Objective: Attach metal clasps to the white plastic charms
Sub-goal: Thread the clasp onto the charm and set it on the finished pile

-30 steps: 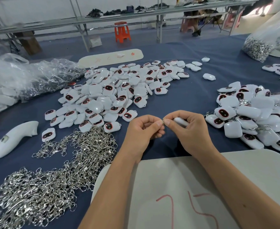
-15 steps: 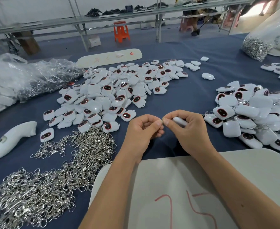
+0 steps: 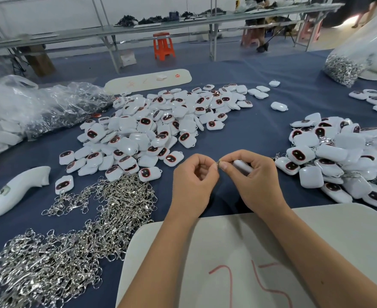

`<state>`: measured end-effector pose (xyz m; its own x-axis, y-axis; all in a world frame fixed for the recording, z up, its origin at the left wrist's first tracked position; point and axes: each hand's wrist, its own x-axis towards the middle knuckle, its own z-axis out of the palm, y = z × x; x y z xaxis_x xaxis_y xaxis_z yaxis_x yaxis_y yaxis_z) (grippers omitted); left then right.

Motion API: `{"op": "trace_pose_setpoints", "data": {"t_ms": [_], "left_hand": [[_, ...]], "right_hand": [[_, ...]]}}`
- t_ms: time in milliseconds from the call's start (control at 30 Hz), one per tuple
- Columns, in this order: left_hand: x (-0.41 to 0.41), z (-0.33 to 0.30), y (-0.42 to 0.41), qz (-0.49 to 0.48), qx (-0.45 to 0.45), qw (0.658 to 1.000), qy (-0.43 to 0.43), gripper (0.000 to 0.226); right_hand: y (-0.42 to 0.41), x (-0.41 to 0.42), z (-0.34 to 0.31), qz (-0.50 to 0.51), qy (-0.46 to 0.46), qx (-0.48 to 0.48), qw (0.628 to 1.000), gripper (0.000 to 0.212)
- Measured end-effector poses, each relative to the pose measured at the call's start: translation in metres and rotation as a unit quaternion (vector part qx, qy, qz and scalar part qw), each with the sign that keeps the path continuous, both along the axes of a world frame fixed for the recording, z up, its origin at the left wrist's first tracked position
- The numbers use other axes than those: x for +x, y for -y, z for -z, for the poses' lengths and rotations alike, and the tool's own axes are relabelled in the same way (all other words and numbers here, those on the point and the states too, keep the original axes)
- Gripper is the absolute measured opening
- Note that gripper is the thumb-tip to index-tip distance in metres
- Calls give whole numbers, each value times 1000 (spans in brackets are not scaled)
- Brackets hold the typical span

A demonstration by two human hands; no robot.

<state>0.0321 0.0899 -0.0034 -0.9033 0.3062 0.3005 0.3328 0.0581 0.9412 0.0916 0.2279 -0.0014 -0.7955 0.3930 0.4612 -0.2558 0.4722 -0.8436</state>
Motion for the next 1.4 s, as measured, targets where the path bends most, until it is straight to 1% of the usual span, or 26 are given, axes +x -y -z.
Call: {"op": "trace_pose_setpoints", "data": {"t_ms": [100, 200, 233, 367, 433, 600, 667, 767, 833, 900, 1000, 1100, 1167, 1233, 1400], "left_hand": [[1, 0, -1, -25, -33, 997, -69, 13], [-3, 2, 2, -30, -62, 991, -116, 15], [-5, 3, 3, -27, -71, 989, -125, 14], [-6, 4, 3, -13, -75, 989, -125, 10], [-6, 4, 3, -7, -73, 991, -116, 10], [-4, 5, 3, 21, -72, 992, -99, 12], [-4, 6, 3, 27, -82, 991, -103, 12], [-6, 7, 3, 22, -103, 988, -114, 15], [-6, 8, 3, 17, -107, 987, -115, 16], [-6, 9, 3, 12, -108, 988, -111, 17], [-6, 11, 3, 9, -116, 987, -107, 18], [-8, 12, 3, 2, -138, 983, -123, 19], [-8, 13, 3, -3, -145, 980, -136, 19], [-9, 12, 4, -4, -138, 979, -147, 19], [-6, 9, 5, -14, -115, 977, -181, 15]], "right_hand": [[-3, -3, 2, 13, 28, -3, 1000, 11], [-8, -4, 3, 17, 37, -43, 998, 6], [-8, -4, 3, 4, 37, -50, 998, 9], [-9, -5, 3, -91, 69, -29, 993, 17], [-10, -6, 2, -101, 71, -38, 992, 16], [-12, -4, 3, -81, 51, -61, 994, 19], [-12, -4, 3, -66, 45, -37, 996, 19], [-8, -4, 3, -21, 16, 71, 997, 18], [-4, -3, 3, 5, -8, 141, 990, 17], [-3, -3, 2, 15, -20, 180, 983, 17], [-6, -2, 2, 18, -20, 240, 970, 19], [-5, -2, 1, 31, -16, 305, 952, 22], [-4, -3, 0, 36, -17, 319, 947, 22], [-5, -2, 1, 38, -28, 313, 949, 21], [-2, 0, 1, 36, -40, 234, 971, 10]]}}
